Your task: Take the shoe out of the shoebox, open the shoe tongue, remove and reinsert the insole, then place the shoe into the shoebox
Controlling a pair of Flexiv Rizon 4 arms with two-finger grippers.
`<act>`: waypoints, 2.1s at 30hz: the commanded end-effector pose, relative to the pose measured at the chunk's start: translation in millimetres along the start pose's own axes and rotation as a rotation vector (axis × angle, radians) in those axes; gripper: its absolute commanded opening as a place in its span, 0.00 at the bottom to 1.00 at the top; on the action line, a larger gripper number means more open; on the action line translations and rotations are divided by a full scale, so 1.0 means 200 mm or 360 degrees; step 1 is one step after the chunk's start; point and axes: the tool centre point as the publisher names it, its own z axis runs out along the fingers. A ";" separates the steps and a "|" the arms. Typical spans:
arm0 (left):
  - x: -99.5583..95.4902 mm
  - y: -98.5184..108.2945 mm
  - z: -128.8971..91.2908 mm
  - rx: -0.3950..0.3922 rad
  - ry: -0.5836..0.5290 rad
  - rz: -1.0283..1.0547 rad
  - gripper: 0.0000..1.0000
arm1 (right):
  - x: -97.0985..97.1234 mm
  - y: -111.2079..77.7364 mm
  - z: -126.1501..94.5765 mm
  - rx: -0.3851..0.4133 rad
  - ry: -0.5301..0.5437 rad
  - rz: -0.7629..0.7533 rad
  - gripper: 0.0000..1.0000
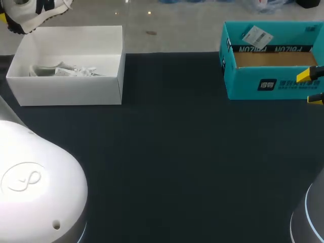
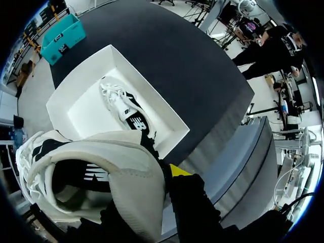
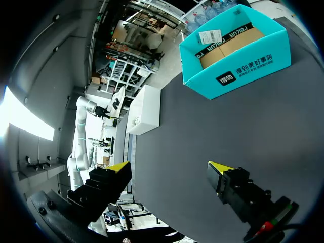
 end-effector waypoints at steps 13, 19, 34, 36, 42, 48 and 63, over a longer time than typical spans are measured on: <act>-0.04 0.01 -0.03 -0.0002 -0.0131 0.0714 0.00 | 0.00 0.00 0.00 -0.0001 -0.0005 0.0002 1.00; -0.04 0.01 -0.03 -0.0002 -0.0131 0.0714 0.00 | 0.00 0.00 0.00 -0.0001 -0.0005 0.0002 1.00; -0.10 0.06 0.03 -0.0372 -0.0121 0.1576 0.00 | 0.00 0.00 0.00 -0.0001 -0.0005 0.0002 1.00; -0.10 0.06 0.03 -0.0372 -0.0121 0.1576 0.00 | 0.00 0.00 0.00 -0.0001 -0.0005 0.0002 1.00; -0.10 0.06 0.03 -0.0372 -0.0121 0.1576 0.00 | 0.00 0.00 0.00 -0.0001 -0.0005 0.0002 1.00; -0.10 0.06 0.03 -0.0372 -0.0121 0.1576 0.00 | 0.00 0.00 0.00 -0.0001 -0.0005 0.0002 1.00; -0.34 0.26 0.29 -0.0518 -0.0063 0.1386 0.00 | 0.00 0.00 0.00 -0.0001 -0.0005 0.0002 1.00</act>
